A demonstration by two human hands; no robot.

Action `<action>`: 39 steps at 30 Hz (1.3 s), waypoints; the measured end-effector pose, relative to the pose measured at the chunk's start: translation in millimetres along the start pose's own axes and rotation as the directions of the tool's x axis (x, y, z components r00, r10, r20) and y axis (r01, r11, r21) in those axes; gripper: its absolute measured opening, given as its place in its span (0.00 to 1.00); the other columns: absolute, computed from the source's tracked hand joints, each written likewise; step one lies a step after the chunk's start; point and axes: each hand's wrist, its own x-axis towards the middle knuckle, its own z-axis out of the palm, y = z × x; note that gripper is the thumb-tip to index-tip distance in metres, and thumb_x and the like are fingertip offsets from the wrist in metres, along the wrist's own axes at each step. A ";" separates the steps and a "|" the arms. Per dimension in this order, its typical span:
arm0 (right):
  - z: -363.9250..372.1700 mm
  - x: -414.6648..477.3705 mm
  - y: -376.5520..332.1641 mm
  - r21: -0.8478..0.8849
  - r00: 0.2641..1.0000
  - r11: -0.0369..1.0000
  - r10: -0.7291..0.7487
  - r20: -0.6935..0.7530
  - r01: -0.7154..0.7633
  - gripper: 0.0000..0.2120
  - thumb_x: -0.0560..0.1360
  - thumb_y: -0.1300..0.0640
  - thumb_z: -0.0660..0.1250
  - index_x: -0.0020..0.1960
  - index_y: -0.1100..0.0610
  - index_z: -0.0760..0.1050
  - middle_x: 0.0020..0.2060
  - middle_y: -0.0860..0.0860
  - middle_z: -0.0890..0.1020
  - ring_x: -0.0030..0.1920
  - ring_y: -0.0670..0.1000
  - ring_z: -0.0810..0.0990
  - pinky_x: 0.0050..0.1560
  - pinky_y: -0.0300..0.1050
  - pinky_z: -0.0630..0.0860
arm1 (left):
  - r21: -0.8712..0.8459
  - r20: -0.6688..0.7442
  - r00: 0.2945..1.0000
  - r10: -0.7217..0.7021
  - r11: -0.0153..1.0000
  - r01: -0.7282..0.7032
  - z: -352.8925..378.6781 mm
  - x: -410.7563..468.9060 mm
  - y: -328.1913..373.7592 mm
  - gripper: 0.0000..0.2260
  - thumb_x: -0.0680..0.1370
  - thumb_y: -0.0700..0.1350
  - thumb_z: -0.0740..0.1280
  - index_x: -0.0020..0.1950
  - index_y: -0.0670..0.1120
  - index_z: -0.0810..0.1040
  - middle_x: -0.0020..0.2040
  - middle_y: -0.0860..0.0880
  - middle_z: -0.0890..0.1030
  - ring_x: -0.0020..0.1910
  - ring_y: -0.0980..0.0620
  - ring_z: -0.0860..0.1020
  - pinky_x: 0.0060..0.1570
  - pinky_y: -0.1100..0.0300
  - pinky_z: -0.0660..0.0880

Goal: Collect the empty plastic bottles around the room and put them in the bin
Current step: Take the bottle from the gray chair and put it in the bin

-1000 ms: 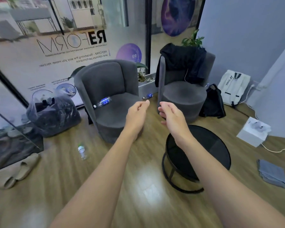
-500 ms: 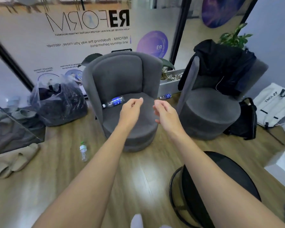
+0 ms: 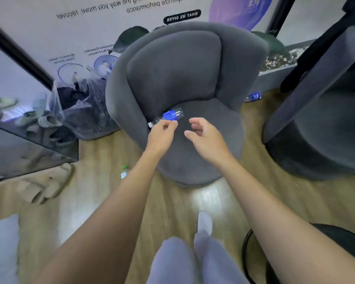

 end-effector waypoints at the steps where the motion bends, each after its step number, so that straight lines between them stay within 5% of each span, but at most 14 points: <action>1: 5.1 21.1 4.5 -0.012 1.000 1.000 0.023 0.019 -0.022 0.21 0.78 0.53 0.66 0.70 0.49 0.70 0.66 0.49 0.76 0.63 0.48 0.76 0.66 0.49 0.72 | 0.019 0.003 1.000 -0.017 1.000 0.017 3.3 23.5 -9.2 0.09 0.79 0.53 0.64 0.54 0.51 0.80 0.43 0.58 0.77 0.48 0.53 0.76 0.55 0.52 0.75; 5: 31.2 105.6 32.7 -0.030 0.988 0.991 0.129 0.080 -0.127 0.21 0.77 0.53 0.67 0.69 0.51 0.72 0.65 0.49 0.77 0.61 0.48 0.77 0.65 0.49 0.73 | 0.129 0.003 0.996 -0.088 0.988 0.087 17.9 105.5 -48.1 0.15 0.80 0.50 0.66 0.65 0.47 0.76 0.45 0.53 0.78 0.51 0.52 0.76 0.50 0.62 0.68; 10: 72.2 201.0 77.7 0.055 0.946 0.953 0.288 0.149 -0.299 0.18 0.78 0.54 0.67 0.68 0.53 0.74 0.61 0.51 0.79 0.59 0.49 0.78 0.66 0.51 0.74 | 0.244 0.051 0.986 -0.158 0.959 0.141 39.8 210.1 -103.6 0.21 0.79 0.47 0.67 0.71 0.47 0.70 0.65 0.45 0.76 0.65 0.47 0.74 0.57 0.63 0.66; 15: 110.4 261.3 121.7 0.096 0.904 0.906 0.393 0.165 -0.412 0.18 0.78 0.58 0.67 0.68 0.56 0.73 0.56 0.51 0.79 0.52 0.46 0.77 0.65 0.50 0.75 | 0.462 -0.005 1.000 0.016 0.887 -0.012 55.4 306.4 -137.9 0.19 0.75 0.39 0.67 0.66 0.43 0.75 0.63 0.42 0.78 0.63 0.41 0.75 0.62 0.53 0.68; 18: 117.1 274.9 142.1 0.154 0.882 0.871 0.442 0.166 -0.466 0.19 0.78 0.58 0.67 0.68 0.55 0.73 0.60 0.52 0.79 0.56 0.46 0.77 0.66 0.50 0.75 | 0.610 0.099 0.993 0.060 0.785 -0.108 62.7 353.5 -148.1 0.24 0.73 0.42 0.69 0.69 0.46 0.72 0.66 0.43 0.76 0.66 0.40 0.73 0.65 0.48 0.67; 22: 117.2 280.7 159.0 0.223 0.849 0.820 0.500 0.168 -0.527 0.18 0.78 0.60 0.67 0.68 0.55 0.72 0.62 0.54 0.79 0.60 0.47 0.78 0.67 0.51 0.74 | 0.853 0.226 0.973 -0.054 0.493 -0.171 69.4 381.5 -152.7 0.39 0.70 0.52 0.76 0.76 0.49 0.60 0.72 0.44 0.69 0.70 0.39 0.67 0.67 0.41 0.60; 25: 113.9 277.6 160.0 0.242 0.828 0.792 0.533 0.175 -0.561 0.18 0.79 0.60 0.66 0.68 0.54 0.72 0.63 0.53 0.79 0.55 0.45 0.78 0.63 0.50 0.76 | 0.919 0.248 0.964 -0.098 0.337 -0.202 73.7 374.8 -156.5 0.38 0.68 0.54 0.77 0.72 0.44 0.65 0.69 0.40 0.69 0.68 0.38 0.69 0.65 0.42 0.65; 28: 102.8 270.5 155.8 0.140 0.863 0.852 0.490 0.127 -0.504 0.20 0.77 0.60 0.68 0.69 0.53 0.71 0.64 0.53 0.78 0.59 0.48 0.77 0.66 0.50 0.74 | 0.915 0.280 0.956 -0.092 0.328 -0.236 70.2 353.4 -151.5 0.37 0.66 0.52 0.79 0.68 0.42 0.66 0.66 0.40 0.68 0.65 0.38 0.70 0.58 0.45 0.72; 30: 92.5 264.9 143.0 -0.132 0.931 0.927 0.360 0.058 -0.351 0.24 0.76 0.59 0.69 0.71 0.53 0.69 0.67 0.53 0.75 0.65 0.52 0.75 0.67 0.46 0.70 | 0.907 0.319 0.948 0.020 0.282 -0.311 64.6 335.3 -137.5 0.35 0.67 0.49 0.78 0.68 0.44 0.65 0.66 0.41 0.68 0.63 0.39 0.70 0.56 0.45 0.72; 33: 75.3 253.6 107.2 -0.465 0.992 0.881 0.121 0.037 -0.090 0.28 0.75 0.58 0.69 0.73 0.52 0.66 0.70 0.53 0.69 0.68 0.57 0.70 0.66 0.49 0.68 | 0.896 0.368 0.900 0.233 0.171 -0.410 53.9 307.2 -101.3 0.31 0.69 0.43 0.74 0.68 0.46 0.66 0.65 0.42 0.69 0.61 0.40 0.71 0.54 0.47 0.69; 39: 32.3 206.9 7.5 -0.595 0.998 0.801 -0.050 0.047 0.068 0.37 0.73 0.47 0.71 0.76 0.51 0.58 0.75 0.52 0.62 0.72 0.57 0.66 0.66 0.55 0.68 | 0.907 0.392 0.767 0.508 -0.075 -0.413 3.0 225.1 -12.8 0.31 0.66 0.42 0.73 0.67 0.52 0.68 0.63 0.45 0.74 0.60 0.41 0.74 0.57 0.47 0.69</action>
